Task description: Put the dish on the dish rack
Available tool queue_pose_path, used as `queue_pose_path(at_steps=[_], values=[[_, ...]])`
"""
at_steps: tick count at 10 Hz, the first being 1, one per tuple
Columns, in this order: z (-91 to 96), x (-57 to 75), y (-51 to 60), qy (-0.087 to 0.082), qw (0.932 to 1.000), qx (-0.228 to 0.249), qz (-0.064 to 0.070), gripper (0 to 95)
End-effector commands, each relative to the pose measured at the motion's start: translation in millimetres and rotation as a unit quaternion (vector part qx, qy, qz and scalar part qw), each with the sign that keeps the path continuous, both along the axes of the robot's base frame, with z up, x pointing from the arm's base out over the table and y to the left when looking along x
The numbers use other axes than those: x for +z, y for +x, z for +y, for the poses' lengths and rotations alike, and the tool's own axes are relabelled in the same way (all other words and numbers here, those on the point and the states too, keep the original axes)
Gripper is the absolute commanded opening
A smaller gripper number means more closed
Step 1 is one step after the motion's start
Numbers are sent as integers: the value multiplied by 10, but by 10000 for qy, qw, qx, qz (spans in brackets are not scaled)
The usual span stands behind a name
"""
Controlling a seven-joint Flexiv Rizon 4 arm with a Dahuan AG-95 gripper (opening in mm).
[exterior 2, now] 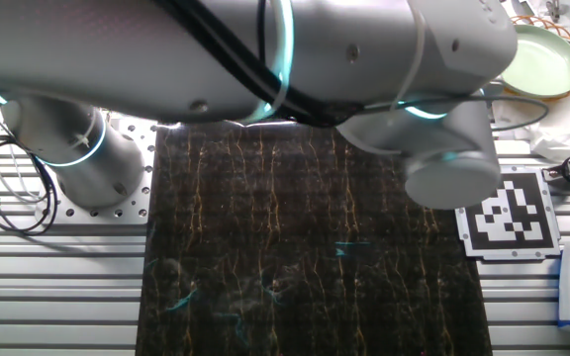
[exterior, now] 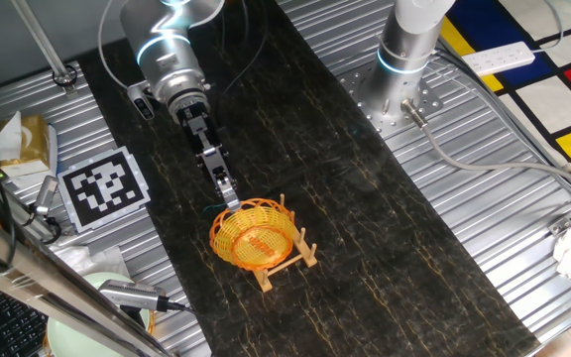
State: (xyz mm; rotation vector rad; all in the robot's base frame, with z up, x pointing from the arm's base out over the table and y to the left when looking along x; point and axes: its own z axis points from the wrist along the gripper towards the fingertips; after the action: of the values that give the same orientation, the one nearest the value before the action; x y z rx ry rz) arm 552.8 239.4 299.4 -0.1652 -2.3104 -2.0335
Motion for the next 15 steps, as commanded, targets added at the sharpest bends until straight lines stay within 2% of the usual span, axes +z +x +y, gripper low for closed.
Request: queue_pose_path(at_steps=[1, 7, 15], values=[[-10, -9, -4, 8, 10000, -10, 70, 0], [-12, -136, 12, 104, 9999, 37, 116, 0], [-12, -252, 21, 94, 9998, 113, 128, 0]])
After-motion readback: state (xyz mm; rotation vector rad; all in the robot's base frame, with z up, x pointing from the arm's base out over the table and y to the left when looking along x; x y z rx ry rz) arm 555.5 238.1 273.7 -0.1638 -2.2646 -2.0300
